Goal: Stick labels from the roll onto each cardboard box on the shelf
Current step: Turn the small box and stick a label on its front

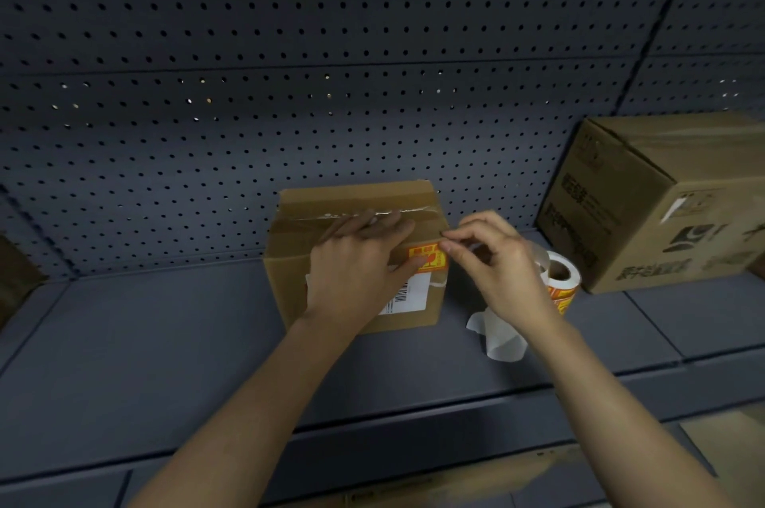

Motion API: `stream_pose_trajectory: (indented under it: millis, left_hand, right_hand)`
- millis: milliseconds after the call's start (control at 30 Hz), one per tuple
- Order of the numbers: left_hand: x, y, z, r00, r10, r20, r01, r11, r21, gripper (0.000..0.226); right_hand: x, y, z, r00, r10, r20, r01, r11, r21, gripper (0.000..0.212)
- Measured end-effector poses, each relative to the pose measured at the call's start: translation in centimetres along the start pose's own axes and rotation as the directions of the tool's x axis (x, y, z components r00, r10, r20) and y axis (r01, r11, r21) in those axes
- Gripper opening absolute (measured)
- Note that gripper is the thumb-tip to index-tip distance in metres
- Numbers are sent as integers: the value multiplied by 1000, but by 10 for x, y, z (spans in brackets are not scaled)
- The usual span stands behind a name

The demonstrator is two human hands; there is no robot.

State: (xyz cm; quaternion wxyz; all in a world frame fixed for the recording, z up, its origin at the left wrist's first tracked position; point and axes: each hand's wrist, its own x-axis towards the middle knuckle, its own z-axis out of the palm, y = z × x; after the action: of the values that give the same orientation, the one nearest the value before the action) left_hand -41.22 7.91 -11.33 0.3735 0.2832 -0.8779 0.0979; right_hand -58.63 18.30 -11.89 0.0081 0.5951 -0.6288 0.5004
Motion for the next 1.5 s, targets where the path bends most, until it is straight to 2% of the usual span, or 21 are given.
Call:
stream_pose_trajectory:
  millis: [167, 333, 500, 600, 733, 900, 1167, 1267, 1367, 1433, 1500]
  left_hand:
    - [-5, -4, 8, 999, 43, 1, -43, 998, 34, 54]
    - [-3, -4, 8, 999, 46, -16, -46, 998, 47, 54]
    - [-5, -7, 7, 996, 93, -6, -93, 994, 54, 61]
    - [-4, -6, 7, 997, 74, 3, -74, 997, 25, 57]
    - [-3, -5, 7, 998, 59, 22, -59, 998, 16, 55]
    - [0, -4, 2, 998, 49, -25, -50, 998, -29, 41]
    - [1, -2, 3, 995, 72, -70, -73, 997, -13, 42]
    - [0, -3, 2, 996, 87, -33, -87, 996, -9, 45]
    - [-3, -7, -1, 988, 119, 102, -117, 993, -20, 53]
    - [0, -12, -8, 977, 99, 189, -87, 994, -69, 55]
    - [3, -18, -18, 978, 63, 200, -45, 995, -93, 55]
  right_hand:
    - [-3, 5, 0, 997, 14, 71, -14, 1000, -2, 22]
    - [-5, 8, 7, 1000, -11, 23, 13, 997, -80, 21]
    - [-12, 10, 6, 995, 50, 81, -45, 997, -67, 32]
    - [-13, 7, 9, 996, 69, 55, -62, 991, -122, 29]
    - [-13, 5, 8, 994, 85, 69, -77, 991, -112, 28]
    - [-8, -2, 1, 991, 89, 103, -80, 993, -85, 20]
    - [-7, -5, 5, 997, 72, 43, -66, 990, -123, 17]
    - [-10, -5, 5, 994, 94, 55, -88, 991, -97, 20]
    - [-12, -6, 5, 992, 118, 52, -113, 989, -93, 23]
    - [-12, -7, 4, 989, 137, 54, -133, 988, -76, 26]
    - [-11, -8, 3, 985, 168, 50, -166, 985, -42, 29]
